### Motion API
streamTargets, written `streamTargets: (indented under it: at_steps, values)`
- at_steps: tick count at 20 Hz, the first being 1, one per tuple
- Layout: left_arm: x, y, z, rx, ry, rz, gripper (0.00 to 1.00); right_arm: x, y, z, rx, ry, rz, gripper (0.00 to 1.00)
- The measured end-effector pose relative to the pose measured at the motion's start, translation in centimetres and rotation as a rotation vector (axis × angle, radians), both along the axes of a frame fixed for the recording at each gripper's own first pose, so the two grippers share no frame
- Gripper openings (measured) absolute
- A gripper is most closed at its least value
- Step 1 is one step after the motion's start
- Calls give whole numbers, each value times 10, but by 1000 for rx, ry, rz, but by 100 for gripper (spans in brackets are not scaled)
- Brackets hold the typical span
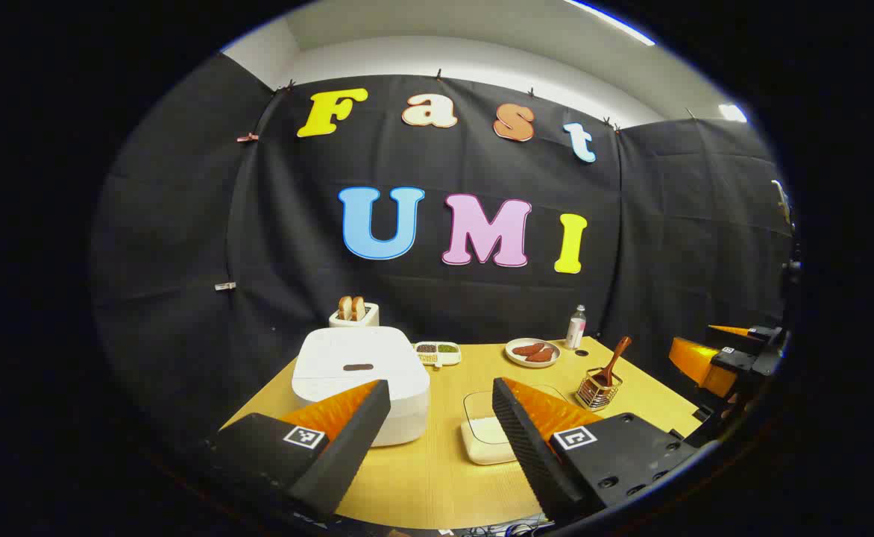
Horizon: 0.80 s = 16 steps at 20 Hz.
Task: Close the left gripper, press the button to open the rice cooker; take a wooden spoon from the chopstick holder with the right hand, scoop a spoonful of rice and pour it into the rice cooker, then put the wooden spoon back into the chopstick holder.
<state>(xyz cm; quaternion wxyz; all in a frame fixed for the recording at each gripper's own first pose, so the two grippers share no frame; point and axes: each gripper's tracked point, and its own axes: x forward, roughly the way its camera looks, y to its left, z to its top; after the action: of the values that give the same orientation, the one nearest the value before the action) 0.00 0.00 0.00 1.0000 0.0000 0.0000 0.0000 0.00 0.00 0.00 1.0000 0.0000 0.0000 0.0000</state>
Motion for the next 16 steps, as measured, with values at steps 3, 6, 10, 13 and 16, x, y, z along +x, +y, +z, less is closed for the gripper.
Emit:
streamTargets:
  at_steps: [3, 6, 10, 13, 16]
  values:
    - [8, -2, 1, -16, 6, 8, 95, 7, -2, -1, 9, 19, 13, 98]
    - [19, -10, -2, -28, 26, 4, 95, 14, -7, -2, 3, 35, 27, 98]
    - [28, -13, 2, -14, 50, 26, 95, 24, -15, -1, -3, 50, 37, 98]
    - [36, -6, 6, 12, 54, 43, 95, 38, -15, -5, 3, 64, 39, 98]
    - [43, -3, 11, 6, 53, 49, 95, 50, -9, -7, 23, 72, 46, 98]
